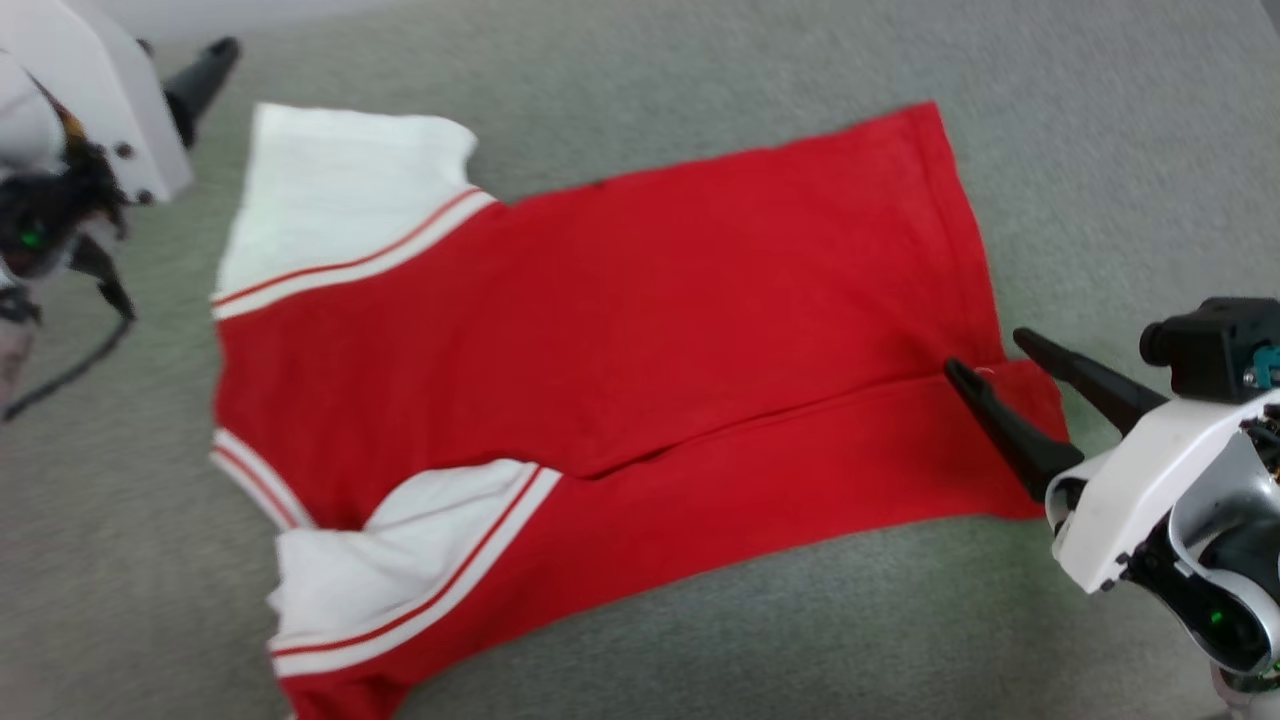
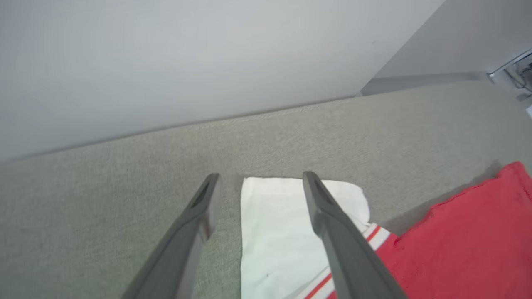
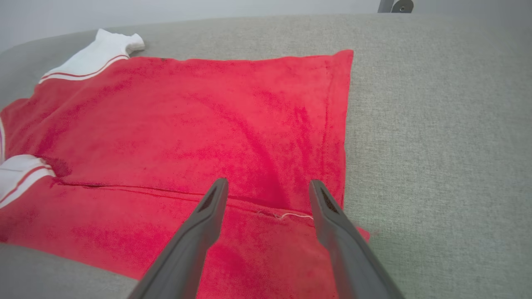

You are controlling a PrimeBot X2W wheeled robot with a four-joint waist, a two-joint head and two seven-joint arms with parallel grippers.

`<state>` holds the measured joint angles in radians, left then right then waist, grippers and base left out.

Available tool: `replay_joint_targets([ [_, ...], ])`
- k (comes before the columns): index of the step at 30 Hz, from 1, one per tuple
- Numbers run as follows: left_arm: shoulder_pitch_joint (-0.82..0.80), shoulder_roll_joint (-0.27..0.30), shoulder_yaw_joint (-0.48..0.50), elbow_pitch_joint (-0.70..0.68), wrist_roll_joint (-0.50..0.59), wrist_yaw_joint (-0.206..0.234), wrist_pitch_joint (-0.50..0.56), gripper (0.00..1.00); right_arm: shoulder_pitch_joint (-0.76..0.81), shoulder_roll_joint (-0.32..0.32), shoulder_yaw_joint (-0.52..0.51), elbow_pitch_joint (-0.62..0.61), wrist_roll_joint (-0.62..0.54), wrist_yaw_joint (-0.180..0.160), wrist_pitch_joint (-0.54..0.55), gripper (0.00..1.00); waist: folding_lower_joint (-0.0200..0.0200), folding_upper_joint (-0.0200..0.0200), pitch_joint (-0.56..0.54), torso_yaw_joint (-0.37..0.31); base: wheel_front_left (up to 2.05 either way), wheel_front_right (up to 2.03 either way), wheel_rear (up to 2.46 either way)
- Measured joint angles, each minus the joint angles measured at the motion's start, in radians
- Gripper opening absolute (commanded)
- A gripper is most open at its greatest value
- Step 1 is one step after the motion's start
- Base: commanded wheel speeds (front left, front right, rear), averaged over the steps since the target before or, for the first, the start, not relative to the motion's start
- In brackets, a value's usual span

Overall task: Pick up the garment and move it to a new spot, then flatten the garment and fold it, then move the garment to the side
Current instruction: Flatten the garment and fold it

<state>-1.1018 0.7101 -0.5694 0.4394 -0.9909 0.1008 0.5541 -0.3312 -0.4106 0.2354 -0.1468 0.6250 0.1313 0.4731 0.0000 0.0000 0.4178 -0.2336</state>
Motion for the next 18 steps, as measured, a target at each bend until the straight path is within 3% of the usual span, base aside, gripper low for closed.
replay_joint_targets([
  [8, -0.092, -0.026, -0.054, 0.285, 0.007, -0.103, 0.091, 1.0, -0.04, -0.01, 0.029, 0.033, 0.017, 0.0, -0.042, 1.0, 0.0, 0.0001, 0.08, -0.075, 0.0, 0.0, 0.0],
  [17, -0.169, -0.058, -0.065, 0.415, -0.016, -0.174, 0.159, 1.0, -0.055, -0.019, 0.03, 0.044, 0.026, 0.0, -0.05, 1.0, 0.0, 0.0001, 0.12, -0.104, 0.0, 0.0, 0.0],
  [18, -0.172, -0.061, -0.067, 0.422, -0.018, -0.179, 0.16, 0.39, -0.056, -0.02, 0.03, 0.044, 0.026, 0.0, -0.05, 1.0, 0.0, 0.0001, 0.119, -0.102, 0.0, 0.0, 0.0],
])
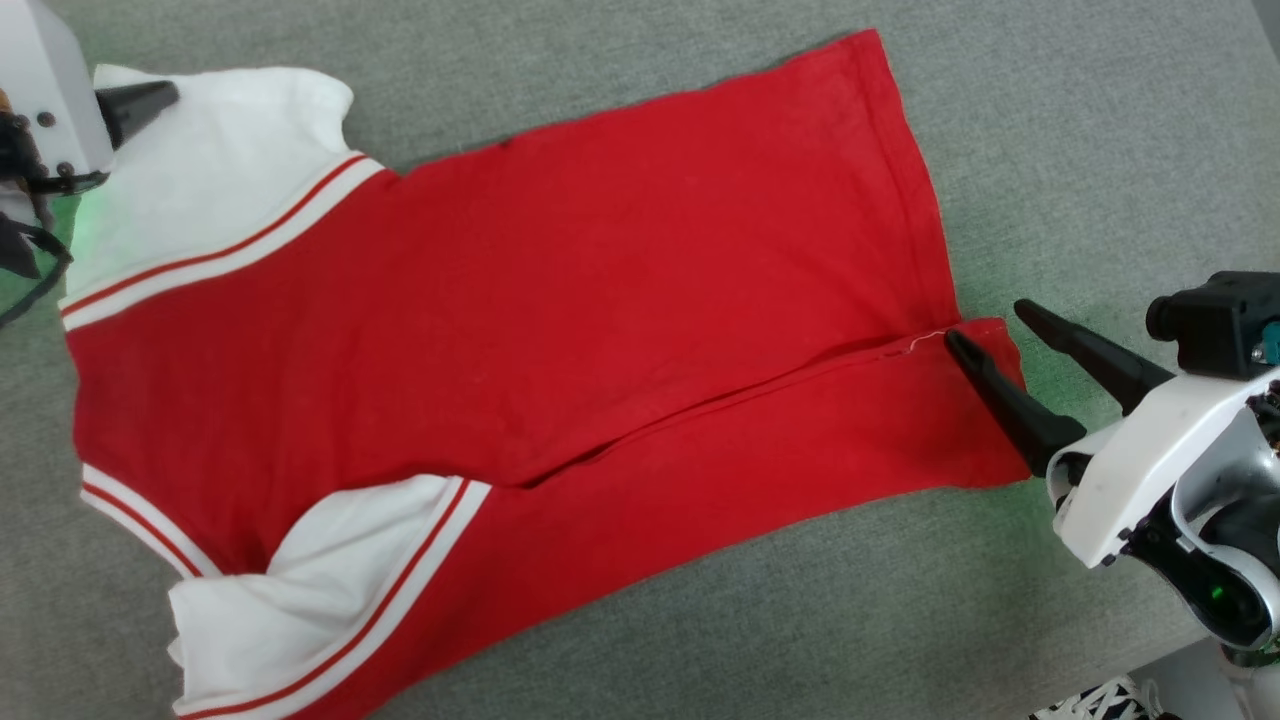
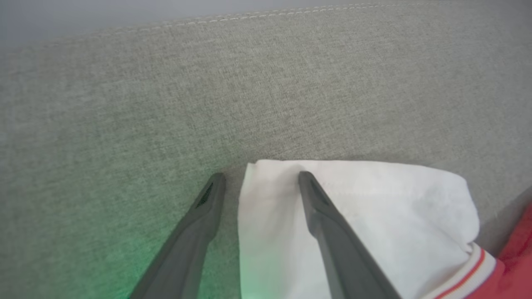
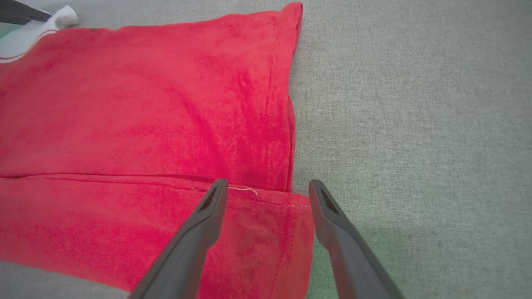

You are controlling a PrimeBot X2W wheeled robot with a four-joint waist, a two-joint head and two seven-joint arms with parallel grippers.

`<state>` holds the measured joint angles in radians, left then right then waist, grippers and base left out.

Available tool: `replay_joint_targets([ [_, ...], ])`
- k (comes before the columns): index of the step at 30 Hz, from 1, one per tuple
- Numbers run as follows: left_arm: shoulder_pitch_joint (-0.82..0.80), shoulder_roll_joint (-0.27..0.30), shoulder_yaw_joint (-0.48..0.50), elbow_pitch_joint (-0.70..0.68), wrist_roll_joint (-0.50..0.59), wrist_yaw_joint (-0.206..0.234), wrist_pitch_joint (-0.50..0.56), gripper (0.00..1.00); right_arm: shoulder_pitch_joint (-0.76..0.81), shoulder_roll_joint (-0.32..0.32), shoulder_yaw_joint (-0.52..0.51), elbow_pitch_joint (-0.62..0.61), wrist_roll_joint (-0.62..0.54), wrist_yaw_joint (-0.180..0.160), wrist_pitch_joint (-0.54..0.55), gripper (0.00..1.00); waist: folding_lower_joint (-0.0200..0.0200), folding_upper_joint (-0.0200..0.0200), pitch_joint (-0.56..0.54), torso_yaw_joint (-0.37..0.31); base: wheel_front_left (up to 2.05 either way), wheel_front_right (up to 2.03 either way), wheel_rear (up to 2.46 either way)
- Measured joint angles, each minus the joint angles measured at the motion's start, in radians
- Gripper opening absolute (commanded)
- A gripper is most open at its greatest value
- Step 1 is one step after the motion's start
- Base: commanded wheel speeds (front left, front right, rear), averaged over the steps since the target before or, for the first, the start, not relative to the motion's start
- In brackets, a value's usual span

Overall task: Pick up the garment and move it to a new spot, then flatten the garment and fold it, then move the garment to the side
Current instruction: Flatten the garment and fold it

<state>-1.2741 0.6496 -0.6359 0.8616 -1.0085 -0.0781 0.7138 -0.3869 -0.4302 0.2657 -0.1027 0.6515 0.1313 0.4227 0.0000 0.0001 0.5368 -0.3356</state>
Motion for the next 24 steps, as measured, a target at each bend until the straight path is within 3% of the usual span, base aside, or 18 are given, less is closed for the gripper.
replay_joint_targets([
  [1, -0.004, -0.003, -0.003, 0.007, 0.0, -0.003, 0.005, 0.0, -0.002, 0.0, 0.0, -0.001, 0.0, 0.0, 0.0, 1.0, 0.0, -0.0001, -0.001, 0.002, 0.0, 0.0, 0.0],
  [6, -0.016, -0.033, -0.018, 0.032, -0.001, -0.02, 0.0, 0.0, -0.056, -0.015, -0.001, -0.012, 0.001, 0.0, 0.021, 1.0, 0.0, -0.0001, -0.004, 0.015, 0.0, 0.0, 0.0],
  [12, -0.047, -0.065, -0.04, 0.048, 0.008, -0.036, -0.019, 0.0, -0.253, -0.027, 0.023, 0.047, 0.034, 0.0, 0.12, 1.0, 0.0, 0.0, 0.005, 0.038, 0.0, 0.0, 0.0],
  [19, -0.089, -0.113, -0.063, 0.056, 0.014, -0.045, -0.042, 0.0, -0.518, -0.02, 0.119, 0.281, 0.051, 0.0, 0.277, 1.0, 0.0, -0.0001, 0.029, 0.08, 0.0, 0.0, 0.0],
  [24, -0.114, -0.137, -0.078, 0.056, 0.013, -0.048, -0.05, 0.0, -0.652, -0.012, 0.171, 0.473, 0.035, 0.0, 0.326, 1.0, 0.0, 0.0, 0.048, 0.112, 0.0, 0.0, 0.0],
])
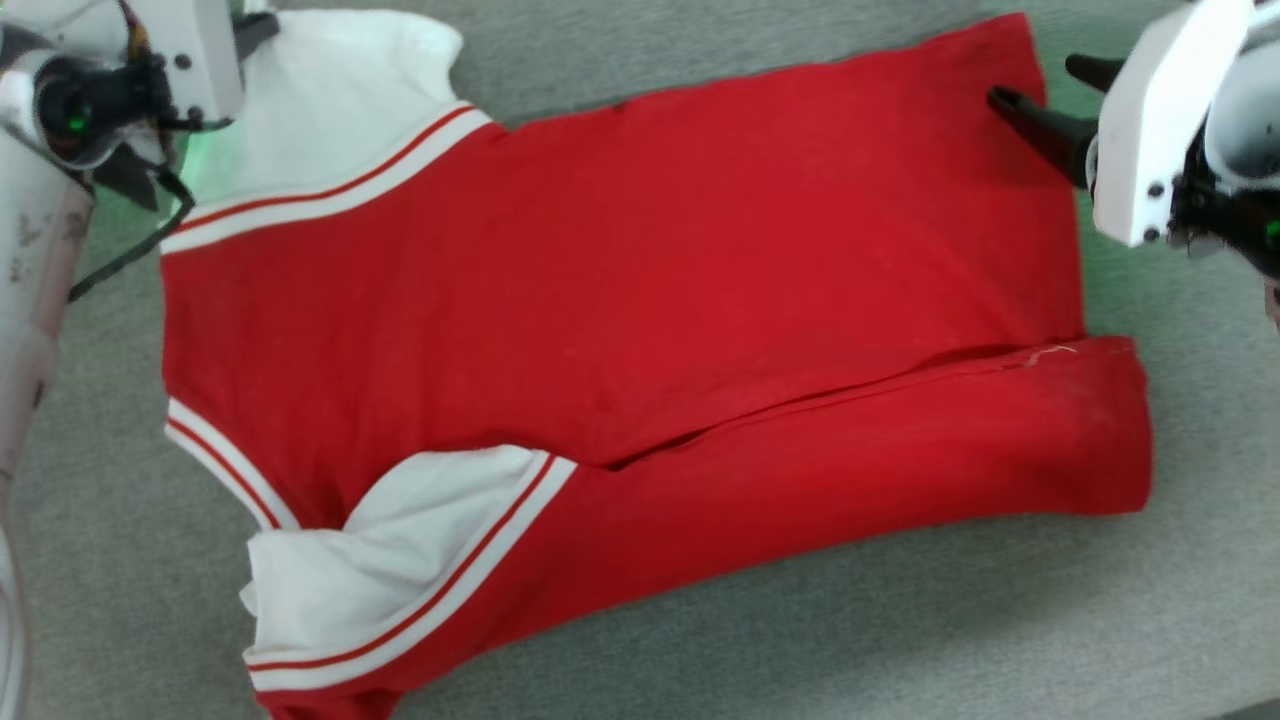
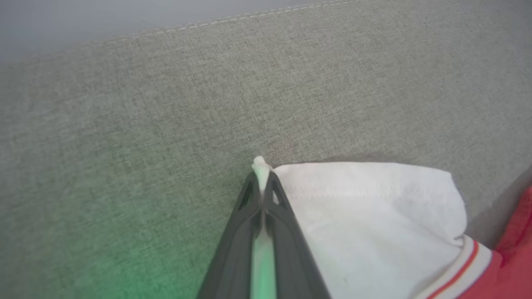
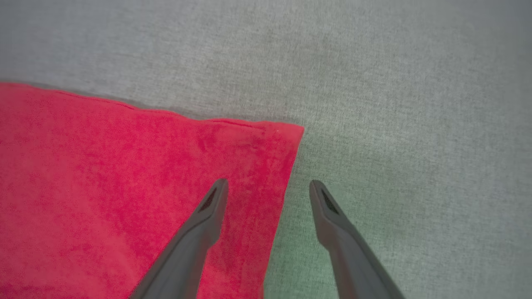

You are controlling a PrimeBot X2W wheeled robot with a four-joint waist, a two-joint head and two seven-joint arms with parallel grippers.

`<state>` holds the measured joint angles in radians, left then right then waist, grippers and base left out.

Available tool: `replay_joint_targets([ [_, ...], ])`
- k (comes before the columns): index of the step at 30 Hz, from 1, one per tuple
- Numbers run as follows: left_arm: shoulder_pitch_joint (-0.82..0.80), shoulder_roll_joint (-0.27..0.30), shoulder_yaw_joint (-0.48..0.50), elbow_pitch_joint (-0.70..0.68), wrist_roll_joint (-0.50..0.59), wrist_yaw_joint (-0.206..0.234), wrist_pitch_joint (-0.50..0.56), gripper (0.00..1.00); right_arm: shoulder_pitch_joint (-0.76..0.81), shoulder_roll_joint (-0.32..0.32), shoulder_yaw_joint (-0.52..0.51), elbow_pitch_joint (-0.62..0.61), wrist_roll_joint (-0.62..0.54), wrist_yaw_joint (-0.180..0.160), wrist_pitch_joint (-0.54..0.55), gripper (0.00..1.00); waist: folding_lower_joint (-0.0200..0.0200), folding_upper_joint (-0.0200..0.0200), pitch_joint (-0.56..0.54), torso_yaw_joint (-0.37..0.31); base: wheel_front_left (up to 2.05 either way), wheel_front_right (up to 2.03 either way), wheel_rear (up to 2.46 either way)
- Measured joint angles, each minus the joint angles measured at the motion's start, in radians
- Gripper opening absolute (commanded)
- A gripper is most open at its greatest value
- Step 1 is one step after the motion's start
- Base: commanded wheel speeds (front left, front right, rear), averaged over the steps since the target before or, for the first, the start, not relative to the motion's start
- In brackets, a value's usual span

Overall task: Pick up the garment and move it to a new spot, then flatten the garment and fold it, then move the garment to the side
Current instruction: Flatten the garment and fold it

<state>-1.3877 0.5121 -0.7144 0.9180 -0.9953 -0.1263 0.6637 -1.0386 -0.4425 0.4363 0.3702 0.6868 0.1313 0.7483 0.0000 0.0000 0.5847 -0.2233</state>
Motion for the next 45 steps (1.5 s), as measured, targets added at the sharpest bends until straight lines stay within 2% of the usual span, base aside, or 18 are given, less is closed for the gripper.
replay_joint_targets([
  [6, -0.018, -0.017, -0.02, -0.012, -0.011, -0.005, -0.011, 0.0, -0.087, 0.021, 0.065, 0.17, -0.005, 0.0, 0.006, 1.0, 0.0, 0.0, 0.022, 0.029, 0.0, 0.0, 0.0],
  [10, -0.021, -0.017, -0.034, -0.028, -0.026, -0.005, -0.016, 0.0, -0.126, 0.023, 0.099, 0.224, 0.014, 0.0, -0.003, 1.0, 0.0, 0.0, 0.031, 0.042, 0.0, 0.0, 0.0],
  [11, -0.021, -0.017, -0.037, -0.031, -0.029, -0.005, -0.017, 0.0, -0.134, 0.023, 0.111, 0.232, 0.022, 0.0, -0.005, 0.5, 0.0, 0.0, 0.032, 0.044, 0.0, 0.0, 0.0],
  [12, -0.021, -0.016, -0.041, -0.033, -0.034, -0.005, -0.018, 0.0, -0.141, 0.022, 0.121, 0.239, 0.031, 0.0, -0.011, 0.38, 0.0, 0.0, 0.033, 0.045, 0.0, 0.0, 0.0],
  [13, -0.022, -0.014, -0.044, -0.035, -0.037, -0.005, -0.018, 0.0, -0.146, 0.021, 0.129, 0.247, 0.038, 0.0, -0.017, 0.0, 0.0, 0.0, 0.033, 0.045, 0.0, 0.0, 0.0],
  [21, -0.016, -0.014, -0.067, -0.037, -0.067, -0.005, -0.041, 0.0, -0.169, 0.024, 0.18, 0.307, 0.08, 0.0, -0.081, 0.0, 0.0, 0.0, 0.022, 0.045, 0.0, 0.0, 0.0],
  [27, 0.028, -0.03, -0.08, -0.059, -0.096, -0.004, -0.135, 0.0, -0.164, 0.02, 0.2, 0.332, 0.115, 0.0, -0.195, 0.0, 0.0, 0.0, -0.014, 0.055, 0.0, 0.0, 0.0],
  [31, 0.076, -0.029, -0.098, -0.133, -0.127, -0.004, -0.213, 0.0, -0.141, -0.006, 0.22, 0.32, 0.143, 0.0, -0.25, 0.0, 0.0, 0.0, -0.056, 0.069, 0.0, 0.0, 0.0],
  [37, 0.184, 0.022, -0.122, -0.32, -0.18, -0.004, -0.328, 0.0, -0.064, -0.08, 0.25, 0.262, 0.193, 0.0, -0.291, 0.0, 0.0, 0.0, -0.133, 0.097, 0.0, 0.0, 0.0],
  [45, 0.394, 0.143, -0.136, -0.575, -0.233, -0.004, -0.444, 0.0, 0.1, -0.199, 0.27, 0.145, 0.249, 0.0, -0.308, 0.0, 0.0, 0.0, -0.218, 0.147, 0.0, 0.0, 0.0],
])
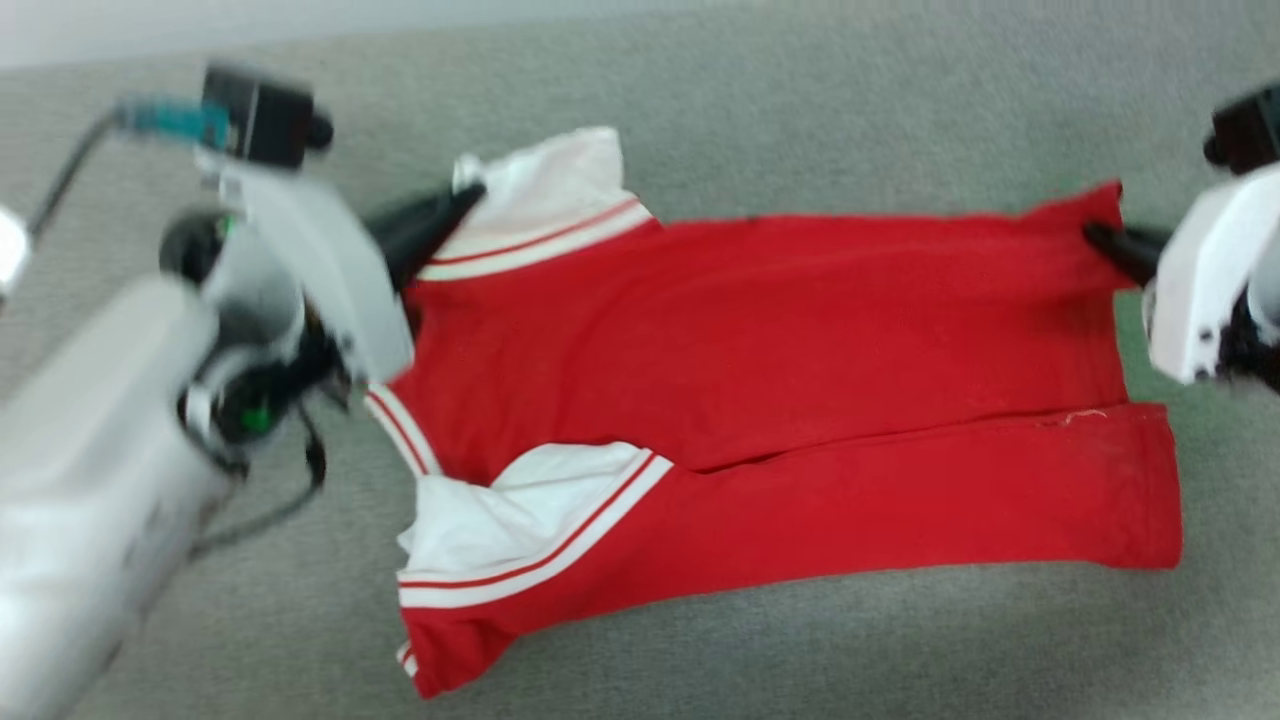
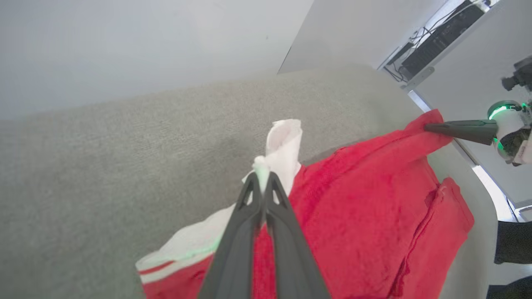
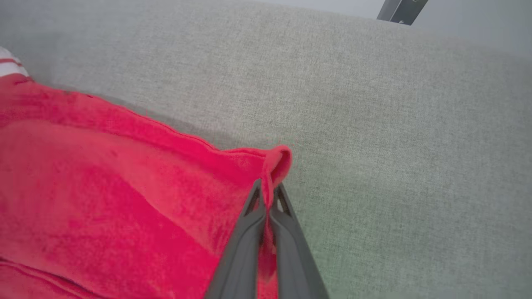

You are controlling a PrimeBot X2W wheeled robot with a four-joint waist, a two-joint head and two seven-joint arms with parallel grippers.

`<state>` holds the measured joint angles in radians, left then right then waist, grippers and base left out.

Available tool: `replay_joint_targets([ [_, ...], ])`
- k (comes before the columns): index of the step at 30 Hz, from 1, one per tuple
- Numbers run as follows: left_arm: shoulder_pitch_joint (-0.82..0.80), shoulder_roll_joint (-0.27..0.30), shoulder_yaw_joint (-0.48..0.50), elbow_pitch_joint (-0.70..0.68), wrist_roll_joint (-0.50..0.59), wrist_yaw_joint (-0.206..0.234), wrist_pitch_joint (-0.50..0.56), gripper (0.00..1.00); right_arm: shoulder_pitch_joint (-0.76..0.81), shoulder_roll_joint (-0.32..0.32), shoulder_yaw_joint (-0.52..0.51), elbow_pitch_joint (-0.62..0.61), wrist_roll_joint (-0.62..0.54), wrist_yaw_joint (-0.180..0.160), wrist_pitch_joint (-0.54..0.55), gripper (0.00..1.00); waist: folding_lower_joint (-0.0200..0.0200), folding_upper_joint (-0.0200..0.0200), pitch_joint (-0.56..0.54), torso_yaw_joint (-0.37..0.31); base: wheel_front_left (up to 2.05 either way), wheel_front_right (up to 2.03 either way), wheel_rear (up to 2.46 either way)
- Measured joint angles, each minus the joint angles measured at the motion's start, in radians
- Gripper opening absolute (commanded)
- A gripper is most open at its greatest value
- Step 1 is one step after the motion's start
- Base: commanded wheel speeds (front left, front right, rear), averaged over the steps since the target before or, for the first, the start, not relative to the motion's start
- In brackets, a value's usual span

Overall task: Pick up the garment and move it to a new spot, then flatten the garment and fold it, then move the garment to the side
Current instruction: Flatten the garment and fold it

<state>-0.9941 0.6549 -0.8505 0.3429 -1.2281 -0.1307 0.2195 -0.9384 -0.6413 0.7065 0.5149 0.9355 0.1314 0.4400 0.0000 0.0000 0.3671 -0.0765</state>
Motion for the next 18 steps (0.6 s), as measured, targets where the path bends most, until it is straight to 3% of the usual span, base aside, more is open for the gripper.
replay_joint_targets([
  [6, 0.182, 0.065, 0.012, -0.182, -0.026, 0.039, -0.097, 0.0, 0.112, -0.064, -0.02, -0.076, 0.023, 0.0, -0.001, 0.0, 0.0, 0.0, -0.035, 0.036, 0.0, 0.0, 0.0],
  [18, 0.539, 0.212, 0.062, -0.522, -0.093, 0.212, -0.297, 0.0, 0.3, -0.129, -0.137, -0.2, 0.016, 0.0, -0.028, 0.0, 0.0, 0.0, -0.043, 0.06, 0.0, 0.0, 0.0],
])
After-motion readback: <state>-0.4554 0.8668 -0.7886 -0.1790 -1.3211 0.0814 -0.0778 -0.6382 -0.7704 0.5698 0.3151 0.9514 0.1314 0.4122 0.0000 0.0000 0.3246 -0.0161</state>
